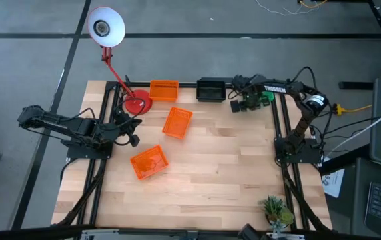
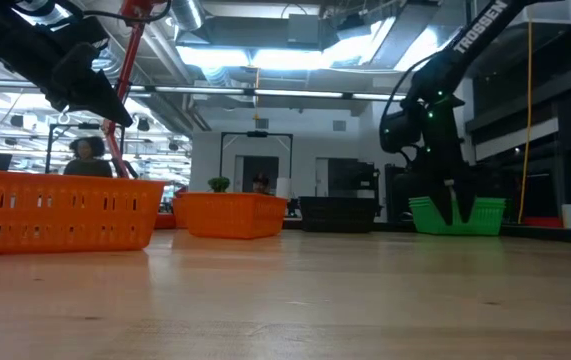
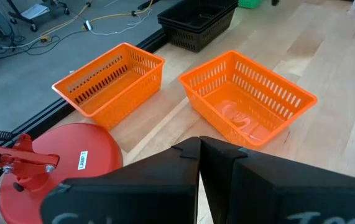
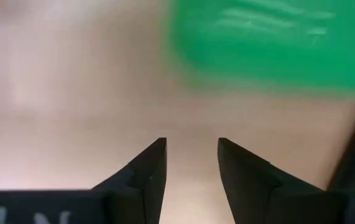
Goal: Stack baskets by color
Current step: Stack the bottom green bin on top of the stacked green bin, then stack the middle orange bin on top of the top orange bin
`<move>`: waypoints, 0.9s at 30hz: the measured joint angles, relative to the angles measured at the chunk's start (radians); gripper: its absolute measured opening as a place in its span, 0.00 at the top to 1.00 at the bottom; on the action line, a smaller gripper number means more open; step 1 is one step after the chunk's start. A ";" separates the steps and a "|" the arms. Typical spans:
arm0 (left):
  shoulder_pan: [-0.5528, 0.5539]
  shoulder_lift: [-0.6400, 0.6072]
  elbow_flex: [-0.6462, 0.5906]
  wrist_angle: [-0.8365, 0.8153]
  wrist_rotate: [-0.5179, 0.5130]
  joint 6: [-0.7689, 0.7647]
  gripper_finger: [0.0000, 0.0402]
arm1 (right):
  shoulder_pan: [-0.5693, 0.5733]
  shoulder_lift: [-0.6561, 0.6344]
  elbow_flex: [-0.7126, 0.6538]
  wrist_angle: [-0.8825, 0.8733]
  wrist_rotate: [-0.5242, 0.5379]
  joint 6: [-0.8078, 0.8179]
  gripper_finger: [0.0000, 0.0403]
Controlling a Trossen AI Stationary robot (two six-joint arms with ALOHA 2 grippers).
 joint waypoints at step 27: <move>0.000 0.000 0.000 0.007 0.000 -0.009 1.00 | 0.899 -0.359 -0.416 0.222 -0.156 0.194 0.65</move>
